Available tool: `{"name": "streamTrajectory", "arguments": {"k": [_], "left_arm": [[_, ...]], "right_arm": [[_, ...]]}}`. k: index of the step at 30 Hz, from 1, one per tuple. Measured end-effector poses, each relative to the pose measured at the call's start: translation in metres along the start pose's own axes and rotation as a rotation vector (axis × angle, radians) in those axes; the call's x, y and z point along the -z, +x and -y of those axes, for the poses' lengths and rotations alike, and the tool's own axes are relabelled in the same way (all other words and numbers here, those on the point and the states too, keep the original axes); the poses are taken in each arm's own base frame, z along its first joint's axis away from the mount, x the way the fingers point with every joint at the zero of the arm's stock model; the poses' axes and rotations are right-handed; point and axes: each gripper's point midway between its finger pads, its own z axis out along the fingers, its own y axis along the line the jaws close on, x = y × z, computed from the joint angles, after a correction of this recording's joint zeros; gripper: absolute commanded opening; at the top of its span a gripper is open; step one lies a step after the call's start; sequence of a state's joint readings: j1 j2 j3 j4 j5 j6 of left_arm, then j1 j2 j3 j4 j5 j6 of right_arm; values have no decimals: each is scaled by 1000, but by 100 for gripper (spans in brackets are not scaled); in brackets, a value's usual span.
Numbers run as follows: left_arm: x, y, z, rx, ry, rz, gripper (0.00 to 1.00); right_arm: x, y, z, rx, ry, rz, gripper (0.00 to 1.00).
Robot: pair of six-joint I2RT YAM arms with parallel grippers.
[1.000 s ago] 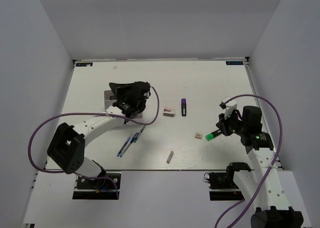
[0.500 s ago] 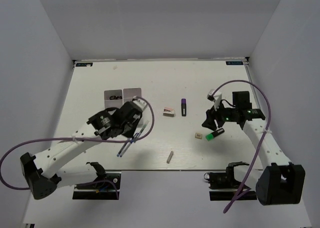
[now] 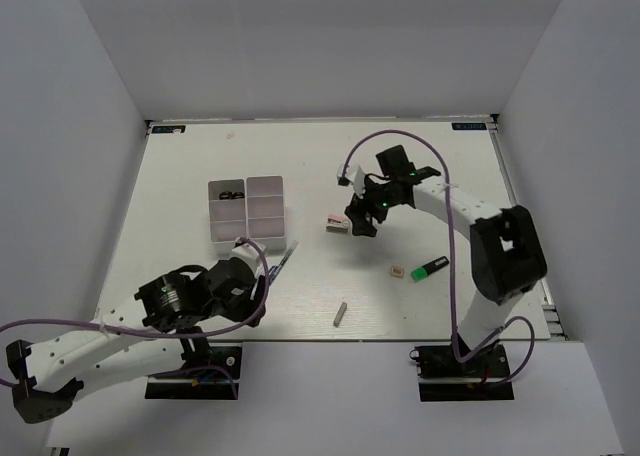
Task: Sort the stationery into containers
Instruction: Pick up the stationery from the center of the board, then place the stationery in the storage box.
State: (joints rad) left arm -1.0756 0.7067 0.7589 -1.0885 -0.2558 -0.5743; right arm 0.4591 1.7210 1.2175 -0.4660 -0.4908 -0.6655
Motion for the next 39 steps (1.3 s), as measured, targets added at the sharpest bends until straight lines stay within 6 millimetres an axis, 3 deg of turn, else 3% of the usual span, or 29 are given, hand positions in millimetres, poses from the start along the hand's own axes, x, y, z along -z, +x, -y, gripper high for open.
{"name": "streamTrajectory", "arguments": {"k": [6,15,18,19,23,29,33,36,39], "left_arm": [[0,18,-16,60,-39,0,78],[-1,27,-27,65,-97,-27,78],[-1,28,-30,61,-113,-33,78],[-1,28,-30,60,-117,-33,78],[-1,28,-33,64,-129,-28,77],[2,24,-37,82,-139,8,75],[3,24,-43,93,-172,20,70],[3,23,-49,105,-203,32,65],[4,21,-56,118,-242,48,61]], "right_arm": [[-42,6,20,38,19,-86,90],[-72,15,16,72,-3,-150,84],[-79,16,13,99,-2,-162,72],[-81,14,12,113,-2,-160,62],[-85,9,10,158,6,-154,36],[-76,16,6,201,24,-172,12],[-60,16,-4,215,9,-189,5],[-41,-4,-19,239,-13,-150,4],[-21,-36,-41,292,-41,-91,0]]}}
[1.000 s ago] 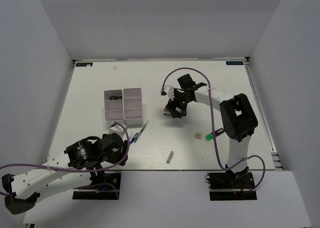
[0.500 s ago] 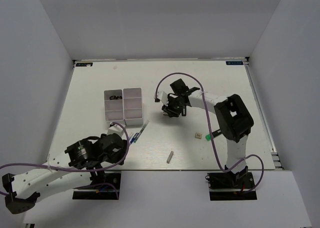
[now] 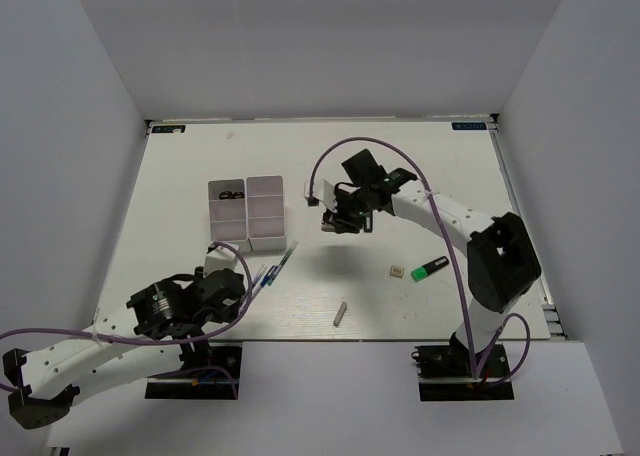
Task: Sort the stationery into containers
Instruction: Place the stationery in the storage box.
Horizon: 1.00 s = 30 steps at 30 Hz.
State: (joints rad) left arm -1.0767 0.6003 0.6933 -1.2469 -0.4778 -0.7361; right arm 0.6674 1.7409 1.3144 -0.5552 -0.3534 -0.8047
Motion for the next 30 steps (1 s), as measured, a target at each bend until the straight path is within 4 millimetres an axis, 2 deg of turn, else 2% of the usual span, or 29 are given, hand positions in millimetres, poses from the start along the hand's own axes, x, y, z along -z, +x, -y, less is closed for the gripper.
{"name": "streamTrajectory", "arguments": {"k": [3,7,9,13,16,20,26,30], "left_arm": [[-1,-2,-6,12,-39,11,57],[-2,-1,-12,19,-84,5,57],[-2,0,-13,26,-93,3,57],[-2,1,-14,43,-102,1,57],[-2,2,-15,55,-103,0,57],[-6,8,-17,61,-111,-9,57],[-10,15,-18,61,-119,-29,57],[-10,16,-18,63,-118,-32,57]], "right_arm": [[11,-41,-6,69,7,59,0],[14,-82,1,129,88,86,0],[14,-103,12,159,142,91,0],[11,-156,51,222,302,130,0],[5,-182,72,256,392,143,0],[-10,-196,81,298,434,134,0],[-38,-192,71,346,412,87,0],[-48,-190,66,365,400,69,0]]}}
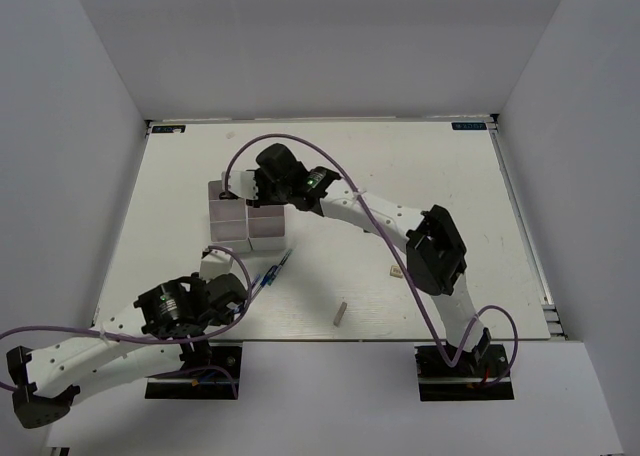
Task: Sort the stationery into containers
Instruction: Place the stationery in the storage box.
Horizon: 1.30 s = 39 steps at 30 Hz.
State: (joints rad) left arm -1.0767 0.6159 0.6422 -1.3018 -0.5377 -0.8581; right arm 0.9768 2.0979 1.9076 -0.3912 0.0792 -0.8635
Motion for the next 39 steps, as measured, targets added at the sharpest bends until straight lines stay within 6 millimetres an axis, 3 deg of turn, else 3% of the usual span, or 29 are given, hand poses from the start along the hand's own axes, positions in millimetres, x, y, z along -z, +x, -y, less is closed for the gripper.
{"name": "streamTrajectory", "arguments": {"k": [13,14,18,22,29,31,34,35,38,39], "left_arm": [[2,0,1,21,23,7,57],[2,0,1,21,24,6,57],[2,1,2,22,24,6,57],[2,1,2,21,25,3,57],[2,1,2,24,26,2,57],[2,2,2,25,26,-1,57],[2,2,2,27,27,-2,44],[2,2,3,24,29,-2,32],[0,2,4,3,21,-13,17],[-1,3,5,-18,11,-23,17]], "right_arm": [[-25,16,-2,34,30,-47,0],[-26,17,-3,35,29,-51,3],[-26,20,-1,34,42,-63,37],[-25,20,2,32,53,-68,56],[-25,21,5,26,72,-77,65],[-25,22,6,25,75,-79,65],[-24,22,6,13,80,-82,56],[-24,22,6,7,81,-83,43],[-18,21,5,-46,81,-79,13],[-13,19,5,-69,80,-76,0]]}}
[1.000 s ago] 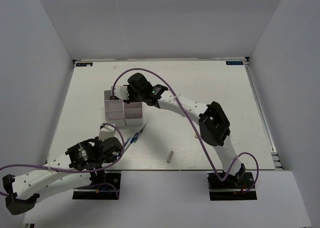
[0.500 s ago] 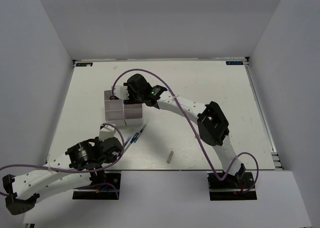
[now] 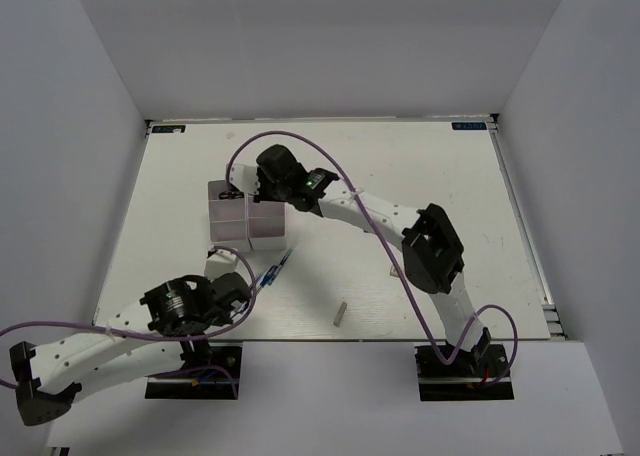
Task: Sort the stationery into containers
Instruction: Place the stationery in the storage box, then pick up the pen from the center of the board.
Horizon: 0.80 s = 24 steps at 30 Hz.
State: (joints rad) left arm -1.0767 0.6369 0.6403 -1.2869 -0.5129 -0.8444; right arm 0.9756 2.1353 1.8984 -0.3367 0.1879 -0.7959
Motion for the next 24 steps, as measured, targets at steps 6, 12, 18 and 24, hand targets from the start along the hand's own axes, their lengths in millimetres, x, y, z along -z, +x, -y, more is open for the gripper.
{"name": "streamTrajectory", "arguments": {"k": [6,12,18,24], "left_arm": [[-18,-1,14,-133,-64,-74,27],[-49,-14,38,-116,-28,-109,47],[-74,-30,51,-90,38,-100,48],[-94,-36,53,-116,50,-122,43]], "right_arm": [[73,-8,19,-215,31,48,66],[147,55,0,-414,21,23,14],[176,158,-74,-578,-52,-152,16],[198,185,-104,-664,-75,-163,18]]}}
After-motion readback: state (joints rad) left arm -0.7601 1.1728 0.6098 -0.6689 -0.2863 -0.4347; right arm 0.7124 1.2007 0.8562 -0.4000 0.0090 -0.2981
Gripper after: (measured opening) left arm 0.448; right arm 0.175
